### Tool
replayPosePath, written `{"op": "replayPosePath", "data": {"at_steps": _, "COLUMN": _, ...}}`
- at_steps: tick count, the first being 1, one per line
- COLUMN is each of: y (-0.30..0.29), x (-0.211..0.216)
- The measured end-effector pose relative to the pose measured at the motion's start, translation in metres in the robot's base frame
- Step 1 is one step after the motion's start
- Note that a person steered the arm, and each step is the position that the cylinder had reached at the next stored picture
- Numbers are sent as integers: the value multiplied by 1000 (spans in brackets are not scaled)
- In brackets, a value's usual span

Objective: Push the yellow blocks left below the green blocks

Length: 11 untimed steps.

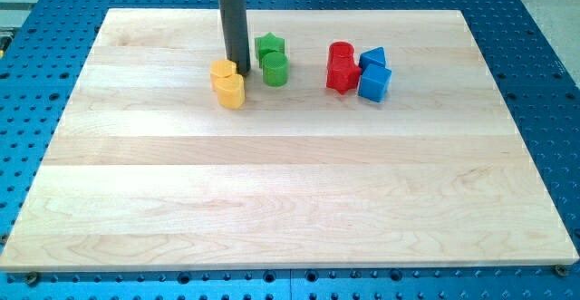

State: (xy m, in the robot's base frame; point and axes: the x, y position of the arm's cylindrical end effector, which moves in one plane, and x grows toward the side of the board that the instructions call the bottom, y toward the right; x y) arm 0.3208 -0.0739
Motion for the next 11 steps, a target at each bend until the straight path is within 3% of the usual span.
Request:
{"op": "replayPosePath", "data": {"at_steps": 1, "y": -2, "x": -35}}
{"op": "replayPosePath", "data": {"at_steps": 3, "y": -22, "x": -31}}
{"op": "replayPosePath", "data": {"at_steps": 7, "y": -10, "x": 121}}
{"op": "replayPosePath", "data": {"at_steps": 8, "y": -9, "x": 125}}
{"op": "replayPosePath", "data": {"at_steps": 9, "y": -17, "x": 94}}
{"op": "replayPosePath", "data": {"at_steps": 10, "y": 0, "x": 91}}
{"op": "replayPosePath", "data": {"at_steps": 11, "y": 1, "x": 152}}
